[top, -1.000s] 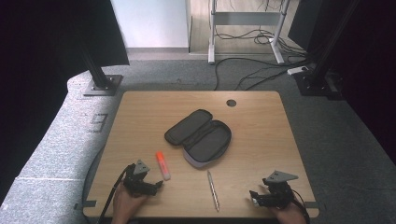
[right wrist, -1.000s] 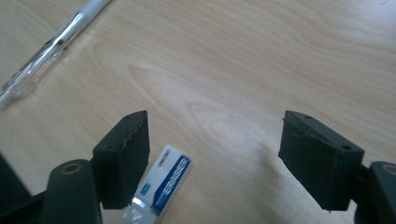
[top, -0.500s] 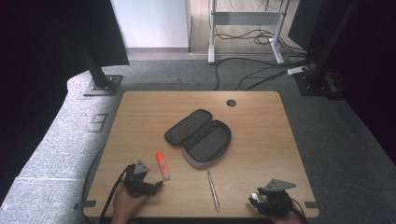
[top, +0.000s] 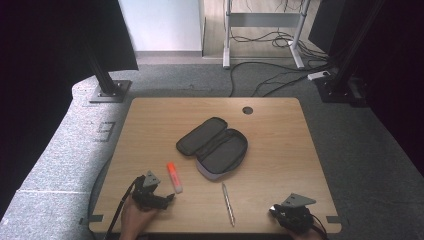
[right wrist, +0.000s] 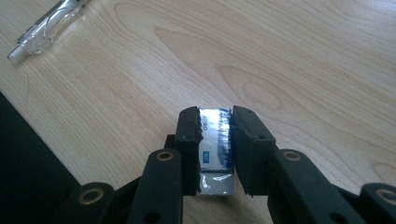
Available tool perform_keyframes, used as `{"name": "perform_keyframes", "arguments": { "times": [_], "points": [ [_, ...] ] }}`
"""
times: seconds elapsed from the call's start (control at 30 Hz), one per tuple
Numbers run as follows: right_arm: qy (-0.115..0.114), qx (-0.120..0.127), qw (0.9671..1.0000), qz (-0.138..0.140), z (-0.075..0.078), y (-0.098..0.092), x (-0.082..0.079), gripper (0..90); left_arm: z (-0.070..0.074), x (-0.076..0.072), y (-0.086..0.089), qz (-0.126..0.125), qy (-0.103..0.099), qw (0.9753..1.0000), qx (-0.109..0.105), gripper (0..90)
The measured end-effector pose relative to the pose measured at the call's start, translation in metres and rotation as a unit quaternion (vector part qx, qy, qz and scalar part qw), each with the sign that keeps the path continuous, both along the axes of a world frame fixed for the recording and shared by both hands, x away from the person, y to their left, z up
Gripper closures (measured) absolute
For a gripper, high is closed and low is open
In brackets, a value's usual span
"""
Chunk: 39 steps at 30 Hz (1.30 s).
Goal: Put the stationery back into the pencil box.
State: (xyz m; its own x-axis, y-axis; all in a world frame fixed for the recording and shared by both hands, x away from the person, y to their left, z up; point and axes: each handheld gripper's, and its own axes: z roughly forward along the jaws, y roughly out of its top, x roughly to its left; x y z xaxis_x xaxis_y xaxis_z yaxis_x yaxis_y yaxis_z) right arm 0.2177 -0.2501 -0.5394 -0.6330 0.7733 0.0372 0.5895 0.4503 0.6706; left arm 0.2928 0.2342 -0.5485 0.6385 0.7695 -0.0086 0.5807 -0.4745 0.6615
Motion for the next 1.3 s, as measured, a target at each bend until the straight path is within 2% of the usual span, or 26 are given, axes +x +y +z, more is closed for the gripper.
{"name": "perform_keyframes", "arguments": {
  "times": [0.23, 0.5, 1.0, 1.3],
  "points": [
    [0.002, 0.018, 0.9998, -0.002, 0.002, -0.002, 0.003, 71.8, 0.0, 0.0, 0.0, -0.002, 0.0, 1.0, 0.0, 0.4],
    [-0.013, 0.039, 0.9991, -0.012, 0.014, -0.01, 0.008, 71.9, 0.0, 0.0, 0.0, -0.002, 0.0, 1.0, 0.0, 0.4],
    [-0.023, 0.058, 0.998, 0.001, 0.025, -0.011, 0.029, 72.0, 0.0, 0.0, 0.0, -0.002, 0.0, 1.0, 0.0, 0.4],
    [-0.031, 0.061, 0.9976, 0.009, 0.032, -0.007, 0.042, 72.0, 0.0, 0.0, 0.0, -0.002, 0.0, 1.0, 0.0, 0.4]
  ]
}}
